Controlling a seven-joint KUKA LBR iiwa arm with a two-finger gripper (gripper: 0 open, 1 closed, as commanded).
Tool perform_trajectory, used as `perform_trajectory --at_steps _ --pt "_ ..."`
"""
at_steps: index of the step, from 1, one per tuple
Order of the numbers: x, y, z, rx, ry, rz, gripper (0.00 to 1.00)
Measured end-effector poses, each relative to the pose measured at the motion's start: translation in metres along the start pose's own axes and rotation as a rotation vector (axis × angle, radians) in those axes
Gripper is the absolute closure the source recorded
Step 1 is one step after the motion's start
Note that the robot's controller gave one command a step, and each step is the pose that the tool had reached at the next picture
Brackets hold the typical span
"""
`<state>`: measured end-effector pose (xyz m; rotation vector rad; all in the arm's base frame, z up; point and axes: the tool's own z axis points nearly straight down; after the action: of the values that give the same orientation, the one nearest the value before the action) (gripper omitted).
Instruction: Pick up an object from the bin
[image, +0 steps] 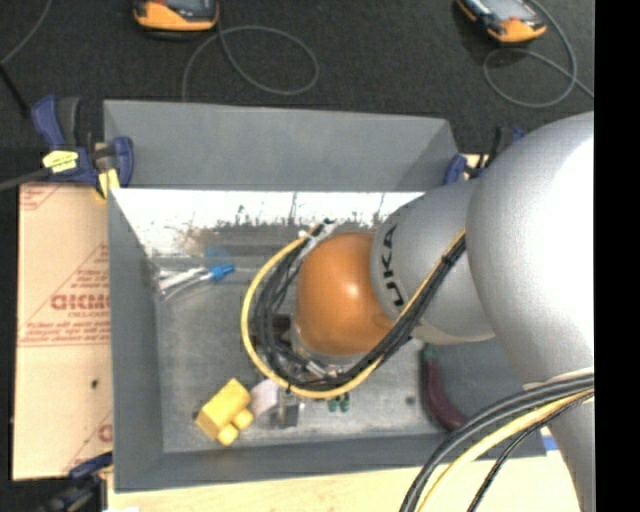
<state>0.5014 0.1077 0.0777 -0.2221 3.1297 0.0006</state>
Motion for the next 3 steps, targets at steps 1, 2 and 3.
perform_trajectory --at_steps 1,2,3 --pt "0.0000 0.0000 0.0000 0.000 0.000 0.002 1.00" --pt "0.0001 0.0001 0.0001 0.000 0.000 0.003 1.00" --pt "0.0001 0.0001 0.0001 0.000 0.000 0.004 1.00"
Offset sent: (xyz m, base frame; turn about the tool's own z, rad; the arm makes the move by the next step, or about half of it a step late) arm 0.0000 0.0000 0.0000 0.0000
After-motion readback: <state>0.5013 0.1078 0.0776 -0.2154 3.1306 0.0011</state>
